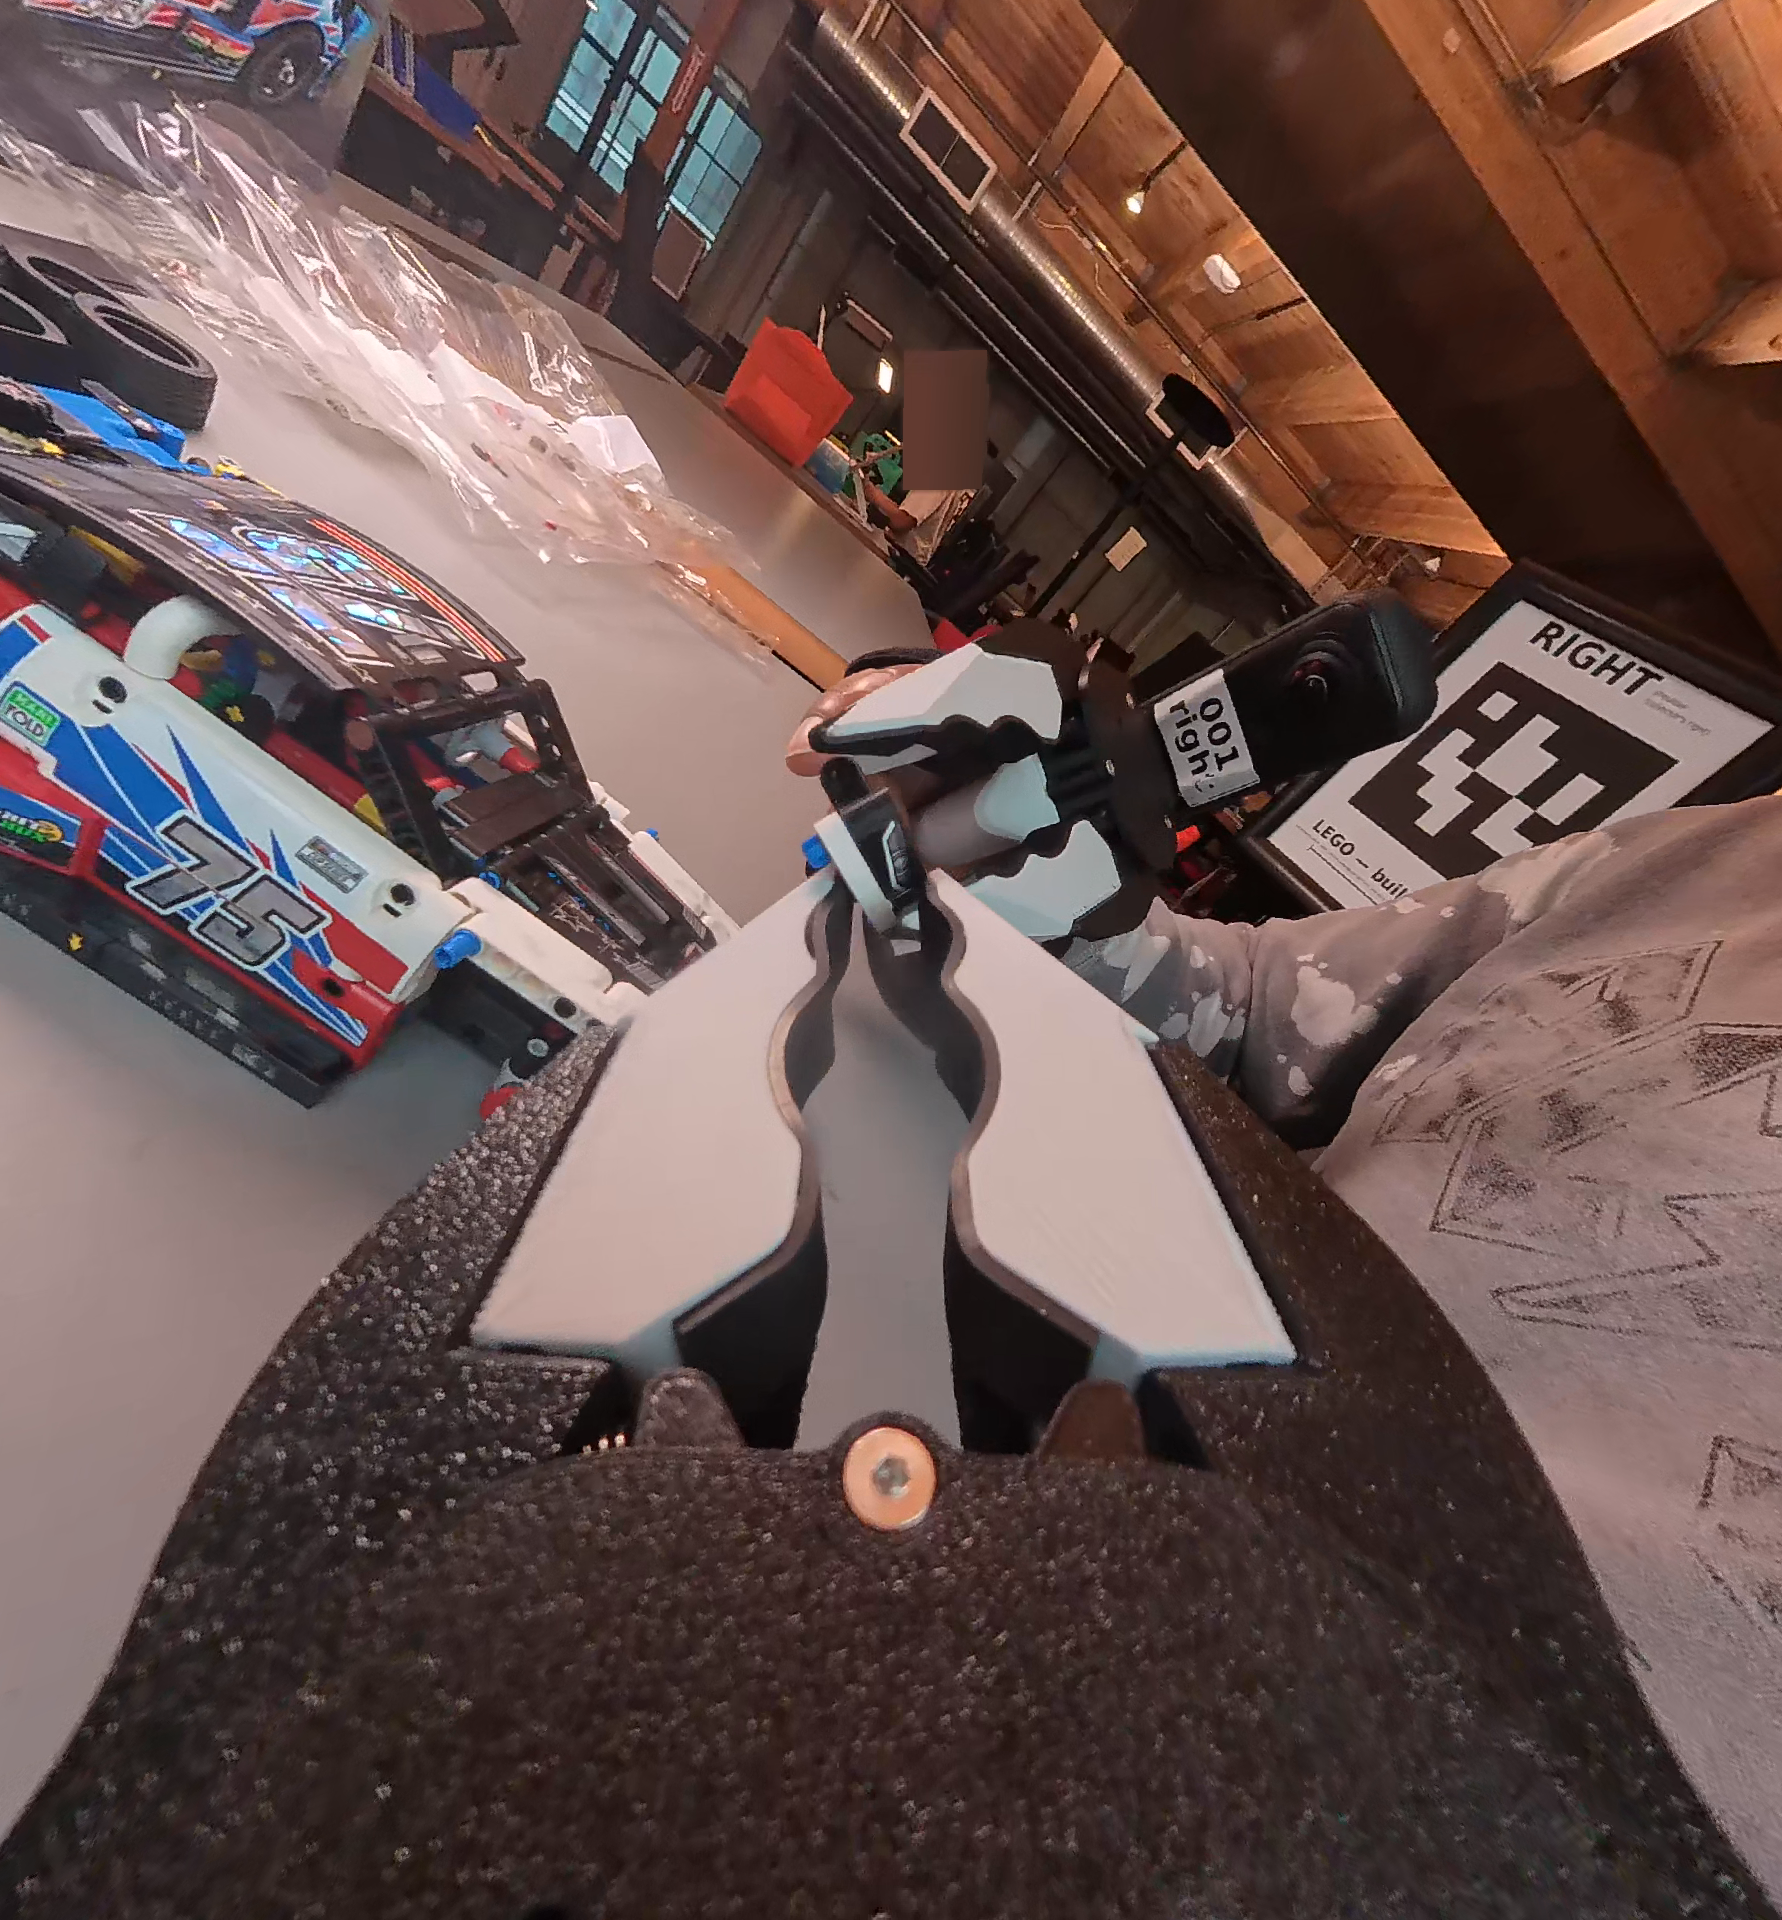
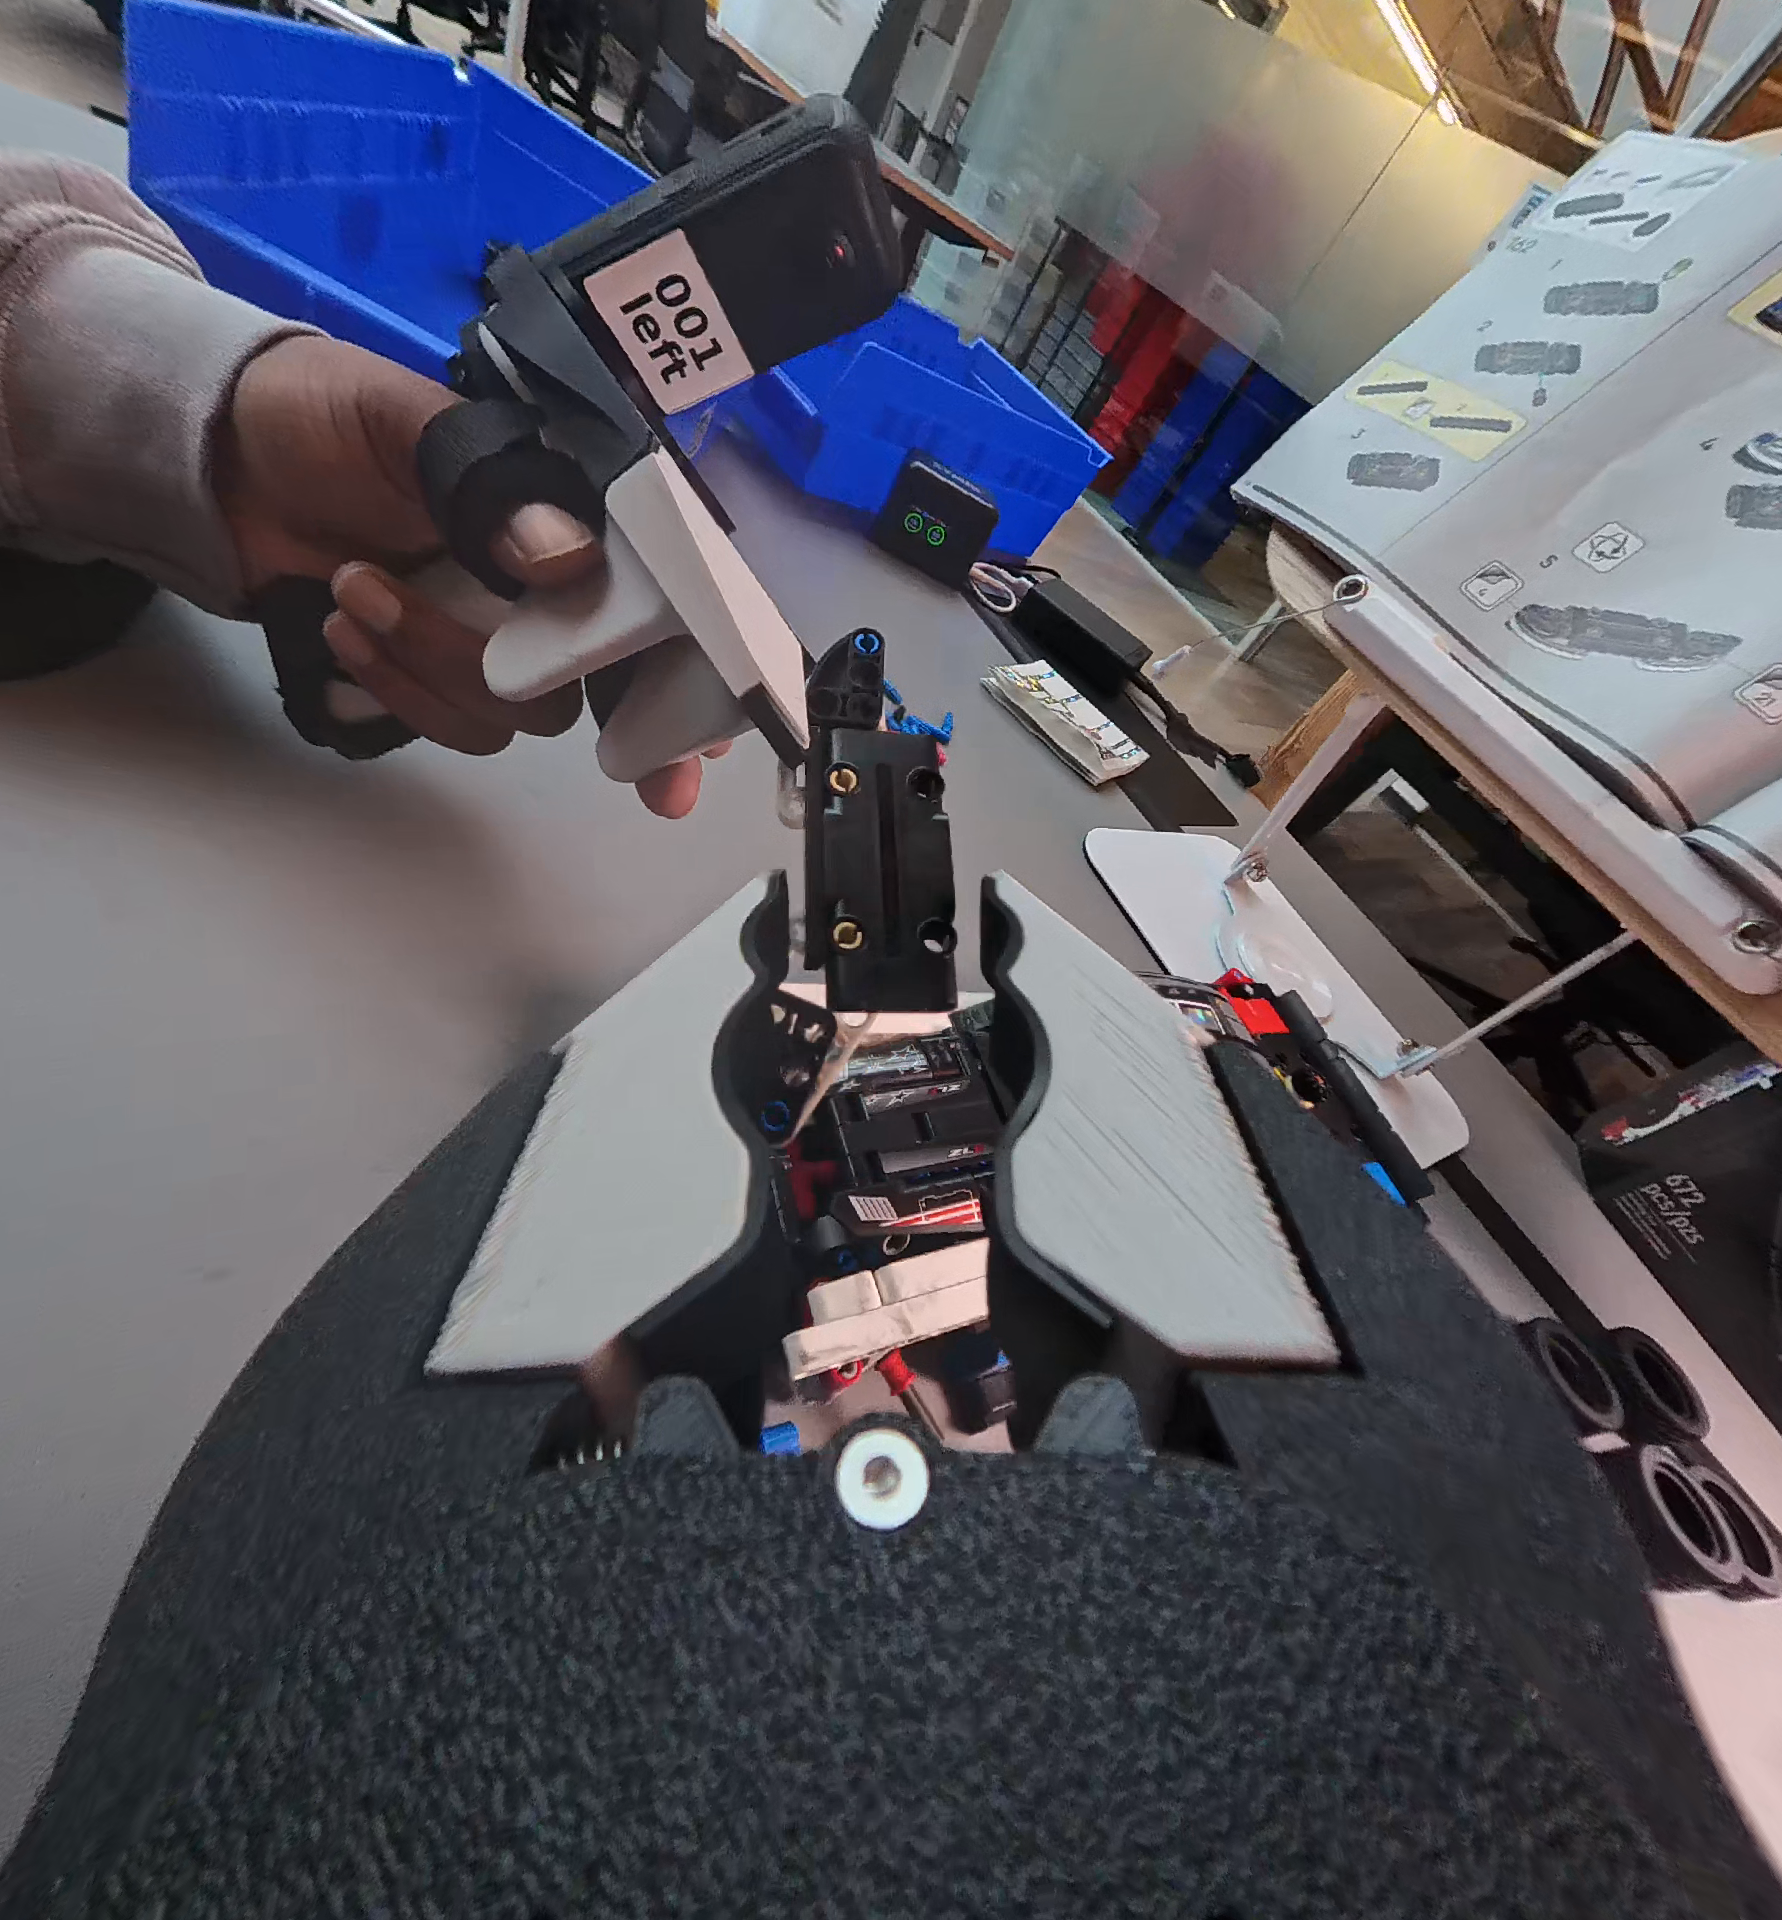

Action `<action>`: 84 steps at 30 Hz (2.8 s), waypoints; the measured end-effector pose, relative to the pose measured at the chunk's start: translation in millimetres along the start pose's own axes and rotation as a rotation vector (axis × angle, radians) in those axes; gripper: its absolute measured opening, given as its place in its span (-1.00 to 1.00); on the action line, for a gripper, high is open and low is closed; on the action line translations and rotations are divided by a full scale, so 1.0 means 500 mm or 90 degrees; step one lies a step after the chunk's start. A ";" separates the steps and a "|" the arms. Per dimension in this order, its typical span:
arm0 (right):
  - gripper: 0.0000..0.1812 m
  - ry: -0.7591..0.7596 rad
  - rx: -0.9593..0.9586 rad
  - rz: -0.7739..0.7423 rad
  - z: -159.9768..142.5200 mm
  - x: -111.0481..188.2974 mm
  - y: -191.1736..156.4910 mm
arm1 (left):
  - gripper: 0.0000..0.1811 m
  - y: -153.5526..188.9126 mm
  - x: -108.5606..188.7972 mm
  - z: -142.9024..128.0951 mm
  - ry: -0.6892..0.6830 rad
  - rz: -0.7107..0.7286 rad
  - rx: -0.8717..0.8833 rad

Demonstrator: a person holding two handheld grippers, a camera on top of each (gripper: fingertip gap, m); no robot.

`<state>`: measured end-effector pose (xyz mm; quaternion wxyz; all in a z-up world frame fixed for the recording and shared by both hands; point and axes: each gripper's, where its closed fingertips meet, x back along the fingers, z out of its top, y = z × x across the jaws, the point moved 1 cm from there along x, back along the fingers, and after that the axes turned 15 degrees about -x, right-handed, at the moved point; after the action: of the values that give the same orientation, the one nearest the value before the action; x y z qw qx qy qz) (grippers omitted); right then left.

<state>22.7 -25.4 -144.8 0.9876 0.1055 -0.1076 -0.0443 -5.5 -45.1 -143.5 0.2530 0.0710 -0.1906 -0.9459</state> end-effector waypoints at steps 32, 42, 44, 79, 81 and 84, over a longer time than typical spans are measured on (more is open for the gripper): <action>-0.67 -0.025 0.018 0.010 -0.049 -0.010 -0.039 | -0.65 -0.014 0.012 -0.021 -0.038 0.021 0.062; -0.70 -0.007 0.005 0.014 -0.039 -0.011 -0.051 | -0.89 -0.010 0.007 -0.030 -0.057 0.030 0.036; -0.57 0.005 -0.025 0.036 -0.028 -0.003 -0.048 | -0.90 -0.020 0.023 -0.010 -0.025 0.041 0.045; 0.19 -0.699 0.314 0.362 -0.173 -0.111 0.121 | -0.90 -0.096 0.213 0.126 0.223 0.128 0.035; 0.18 -0.706 0.243 0.318 -0.174 -0.112 0.132 | -0.90 -0.096 0.221 0.133 0.235 0.138 0.030; 0.16 -0.685 0.173 0.292 -0.176 -0.106 0.147 | -0.89 -0.095 0.238 0.147 0.261 0.150 0.026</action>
<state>-4.5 69.3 -223.4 0.7562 0.1680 -0.6174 0.1369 -146.4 -43.5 -99.2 0.3935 0.2438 -0.1611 -0.8716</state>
